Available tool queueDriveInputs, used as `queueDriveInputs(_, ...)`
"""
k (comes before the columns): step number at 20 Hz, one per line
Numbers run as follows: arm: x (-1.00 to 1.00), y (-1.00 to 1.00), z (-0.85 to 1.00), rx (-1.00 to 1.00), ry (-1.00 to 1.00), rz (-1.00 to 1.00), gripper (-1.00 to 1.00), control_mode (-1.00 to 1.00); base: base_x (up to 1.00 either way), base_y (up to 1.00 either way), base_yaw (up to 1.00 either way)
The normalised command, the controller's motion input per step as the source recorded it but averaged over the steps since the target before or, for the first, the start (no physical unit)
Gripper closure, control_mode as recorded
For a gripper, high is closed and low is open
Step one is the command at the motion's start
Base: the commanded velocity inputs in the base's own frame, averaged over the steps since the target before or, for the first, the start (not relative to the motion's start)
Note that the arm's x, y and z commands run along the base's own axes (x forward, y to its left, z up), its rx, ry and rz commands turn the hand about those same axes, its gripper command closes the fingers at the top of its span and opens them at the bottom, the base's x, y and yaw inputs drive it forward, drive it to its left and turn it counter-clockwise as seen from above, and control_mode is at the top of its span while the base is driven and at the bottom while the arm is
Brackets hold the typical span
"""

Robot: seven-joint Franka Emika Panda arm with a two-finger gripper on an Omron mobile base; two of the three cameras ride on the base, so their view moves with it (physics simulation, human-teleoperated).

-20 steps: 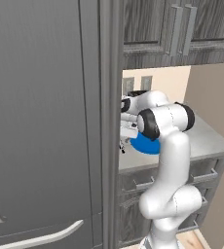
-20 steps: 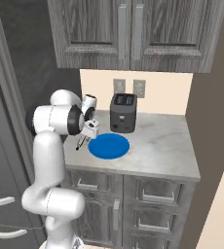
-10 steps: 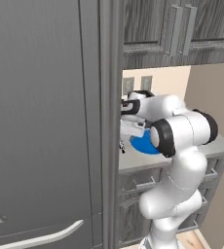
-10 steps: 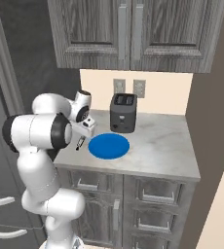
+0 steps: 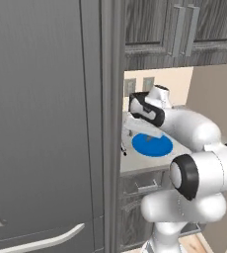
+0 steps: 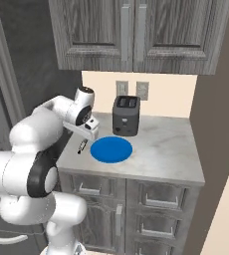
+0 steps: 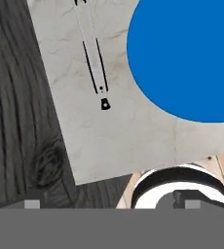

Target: Pick up the tongs from the counter and place them near the plate next to the oven.

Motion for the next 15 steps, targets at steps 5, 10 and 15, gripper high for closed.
queueDriveInputs(5,-1.00,-0.47,0.58,0.00,-0.01,0.00,-1.00,-1.00,0.00,0.00,0.00)
queueDriveInputs(10,-1.00,-0.27,0.58,0.00,-0.07,0.00,-1.00,-1.00,0.00,0.00,0.00)
queueDriveInputs(15,-1.00,-0.01,0.57,-0.01,-0.14,0.01,-1.00,-1.00,0.00,0.00,0.00)
